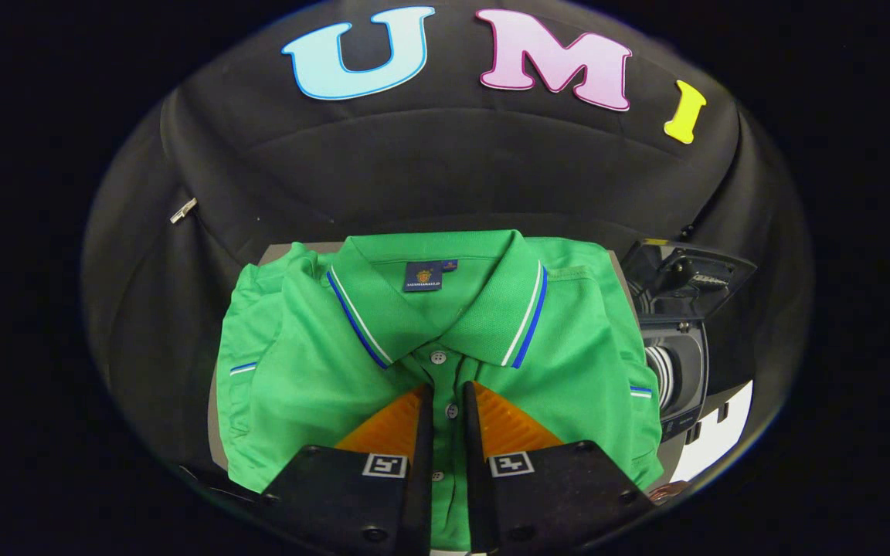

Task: Put the clothes into the washing machine and then close the washing machine lid.

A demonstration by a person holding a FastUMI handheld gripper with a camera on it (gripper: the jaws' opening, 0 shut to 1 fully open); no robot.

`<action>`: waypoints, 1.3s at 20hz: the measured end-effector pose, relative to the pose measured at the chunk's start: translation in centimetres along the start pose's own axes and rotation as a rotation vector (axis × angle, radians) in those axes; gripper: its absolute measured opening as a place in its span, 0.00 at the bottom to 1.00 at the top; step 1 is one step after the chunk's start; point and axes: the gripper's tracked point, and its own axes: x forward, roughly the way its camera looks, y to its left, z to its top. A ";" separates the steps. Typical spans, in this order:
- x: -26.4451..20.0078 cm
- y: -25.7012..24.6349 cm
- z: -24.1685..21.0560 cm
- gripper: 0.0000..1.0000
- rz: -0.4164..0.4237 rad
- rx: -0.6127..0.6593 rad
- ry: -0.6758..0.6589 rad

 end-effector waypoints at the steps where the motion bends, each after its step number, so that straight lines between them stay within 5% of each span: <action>1: 0.2 -0.2 0.2 0.24 -0.004 -0.021 -0.005; 3: 0.0 -0.2 0.4 0.06 0.014 -0.043 -0.016; 19: -6.4 2.2 3.7 0.05 -0.061 -0.026 -0.464; 26: -7.5 2.8 3.3 0.05 -0.194 -0.092 -0.553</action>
